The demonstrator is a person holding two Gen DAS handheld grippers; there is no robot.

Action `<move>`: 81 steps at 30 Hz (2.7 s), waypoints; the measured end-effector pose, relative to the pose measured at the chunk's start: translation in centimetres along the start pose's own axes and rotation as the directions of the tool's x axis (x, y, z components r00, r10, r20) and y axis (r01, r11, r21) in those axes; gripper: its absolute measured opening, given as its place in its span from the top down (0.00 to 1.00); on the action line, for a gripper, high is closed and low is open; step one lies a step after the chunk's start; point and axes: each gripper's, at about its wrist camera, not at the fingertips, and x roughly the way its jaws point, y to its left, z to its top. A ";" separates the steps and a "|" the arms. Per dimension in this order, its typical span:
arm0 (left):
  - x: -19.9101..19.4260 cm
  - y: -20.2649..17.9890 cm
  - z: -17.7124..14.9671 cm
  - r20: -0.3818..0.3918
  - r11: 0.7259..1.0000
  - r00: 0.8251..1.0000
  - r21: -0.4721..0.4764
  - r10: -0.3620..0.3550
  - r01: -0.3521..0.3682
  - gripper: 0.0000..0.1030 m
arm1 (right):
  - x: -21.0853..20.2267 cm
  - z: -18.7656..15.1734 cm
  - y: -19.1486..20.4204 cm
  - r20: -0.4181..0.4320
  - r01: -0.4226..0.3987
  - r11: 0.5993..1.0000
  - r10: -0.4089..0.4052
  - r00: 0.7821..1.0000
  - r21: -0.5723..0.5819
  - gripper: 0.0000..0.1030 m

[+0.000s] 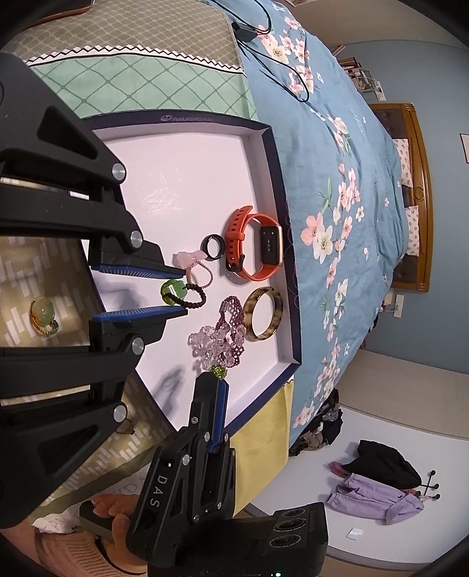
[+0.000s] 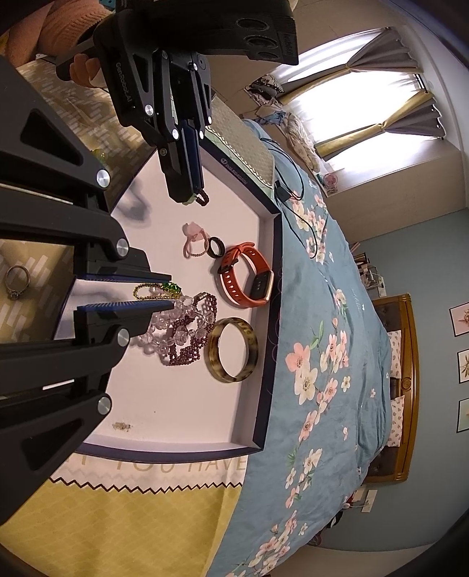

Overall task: Organize jewelry
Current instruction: 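Carry chain bracelet with right tool while left tool carries green ring over box lid, then open left tool to drop green ring into box while right tool releases chain bracelet, then move right tool toward silver ring while left tool moves toward green stone gold ring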

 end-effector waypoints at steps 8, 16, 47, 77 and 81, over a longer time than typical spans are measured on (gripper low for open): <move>0.7 0.0 0.0 -0.022 1.000 1.000 0.001 0.007 -0.007 0.85 | 0.7 -0.1 -0.1 -0.018 0.008 1.000 -0.008 1.000 -0.003 0.93; 1.7 0.3 -0.1 -0.046 1.000 0.999 -0.018 0.001 -0.002 0.85 | 1.6 -0.1 0.0 -0.042 0.015 1.000 -0.016 0.999 -0.005 0.93; -6.9 0.0 -4.2 0.104 0.999 0.995 0.034 0.013 -0.017 0.64 | -5.4 -2.8 -0.5 0.049 -0.006 0.999 0.004 0.999 0.041 0.71; -4.1 -1.1 -7.6 -0.076 0.998 0.997 0.052 -0.018 0.022 0.56 | -2.9 -7.2 2.5 -0.104 0.048 0.998 -0.052 0.993 -0.049 0.56; -3.4 -1.1 -7.4 -0.102 0.998 0.995 0.052 -0.019 0.024 0.57 | -2.8 -7.2 2.7 -0.104 0.053 0.997 -0.059 0.993 -0.056 0.58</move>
